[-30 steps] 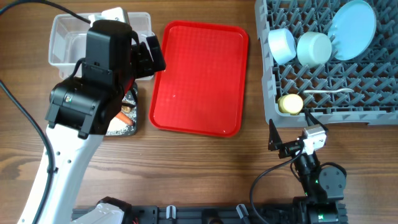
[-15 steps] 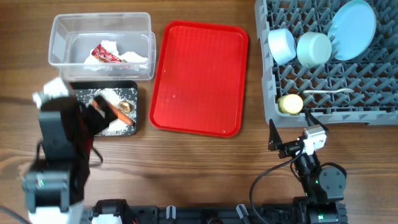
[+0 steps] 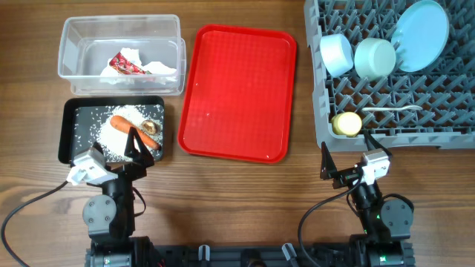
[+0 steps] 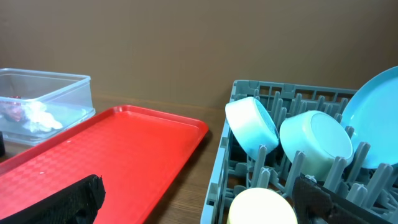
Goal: Sort waste into correct bins and load items into the dishwasher rack
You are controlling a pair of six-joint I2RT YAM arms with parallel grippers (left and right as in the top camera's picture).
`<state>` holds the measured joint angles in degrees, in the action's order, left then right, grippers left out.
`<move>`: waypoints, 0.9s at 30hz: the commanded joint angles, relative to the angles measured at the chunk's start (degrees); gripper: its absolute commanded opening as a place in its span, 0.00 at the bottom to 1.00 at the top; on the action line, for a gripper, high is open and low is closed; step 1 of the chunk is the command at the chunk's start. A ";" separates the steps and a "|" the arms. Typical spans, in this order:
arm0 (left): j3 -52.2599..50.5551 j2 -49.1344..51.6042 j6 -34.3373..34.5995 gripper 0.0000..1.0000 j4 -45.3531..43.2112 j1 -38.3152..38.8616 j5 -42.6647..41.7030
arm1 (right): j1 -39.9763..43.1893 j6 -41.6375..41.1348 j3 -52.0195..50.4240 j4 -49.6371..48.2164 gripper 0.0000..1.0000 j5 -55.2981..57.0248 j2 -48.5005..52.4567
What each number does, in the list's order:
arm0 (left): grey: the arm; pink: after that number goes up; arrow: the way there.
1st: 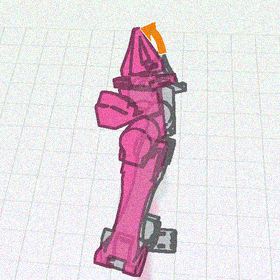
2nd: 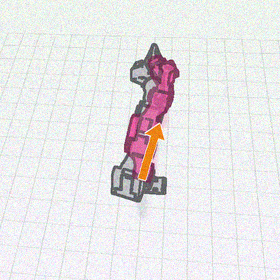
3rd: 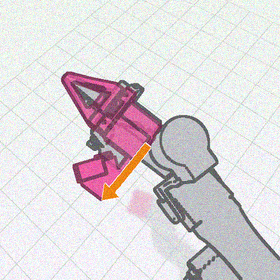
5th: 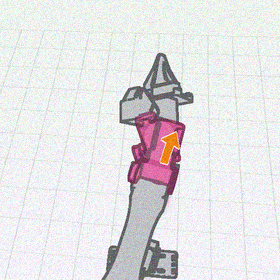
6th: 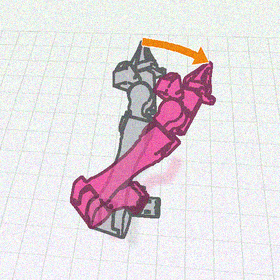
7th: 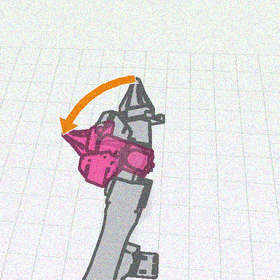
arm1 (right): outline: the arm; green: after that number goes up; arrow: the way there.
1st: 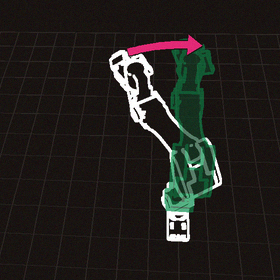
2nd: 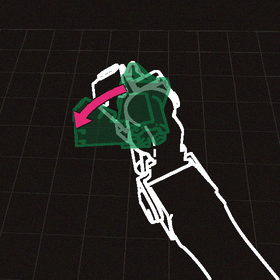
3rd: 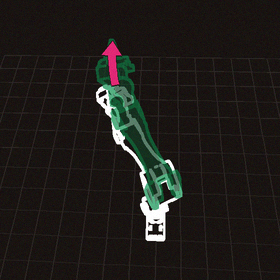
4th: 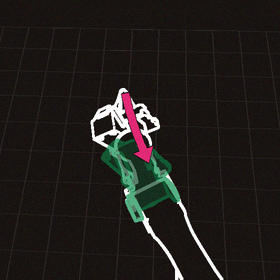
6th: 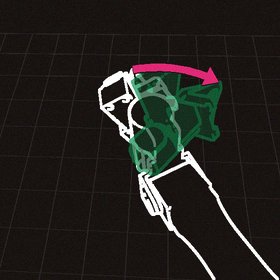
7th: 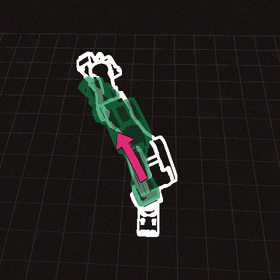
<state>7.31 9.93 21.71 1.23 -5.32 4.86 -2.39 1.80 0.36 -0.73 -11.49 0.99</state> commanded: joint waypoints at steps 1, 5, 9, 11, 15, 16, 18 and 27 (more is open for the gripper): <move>-0.39 -1.01 -2.01 1.00 -1.07 -0.26 -1.16 | -0.28 0.13 -0.07 -0.22 1.00 0.52 -0.57; -2.34 -2.05 -1.99 1.00 -5.44 -0.26 -1.44 | -0.28 0.13 -0.07 -0.22 1.00 0.52 -0.57; -4.59 -5.25 -1.97 1.00 -7.45 -0.22 -3.06 | -0.28 0.13 -0.07 -0.22 1.00 0.52 -0.57; -5.53 -6.51 -1.99 1.00 -7.48 -0.20 -3.82 | -0.28 0.13 -0.07 -0.22 1.00 0.52 -0.57; -6.97 -9.46 -1.99 1.00 -5.70 -0.20 -3.80 | -0.28 0.13 -0.07 -0.22 1.00 0.52 -0.57; -6.97 -9.77 -2.01 1.00 -5.16 -0.20 -3.78 | -0.28 0.13 -0.07 -0.22 1.00 0.52 -0.57; -6.97 -9.77 -1.99 1.00 -3.63 -0.20 -3.48 | -0.28 0.13 -0.07 -0.22 1.00 0.52 -0.57; -6.97 -9.77 -2.60 1.00 2.89 -0.22 -3.80 | -0.28 0.11 -0.07 -0.22 1.00 0.52 -0.57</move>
<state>0.54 0.78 20.23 4.05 -5.32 1.56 -2.39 1.80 0.36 -0.73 -11.49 0.99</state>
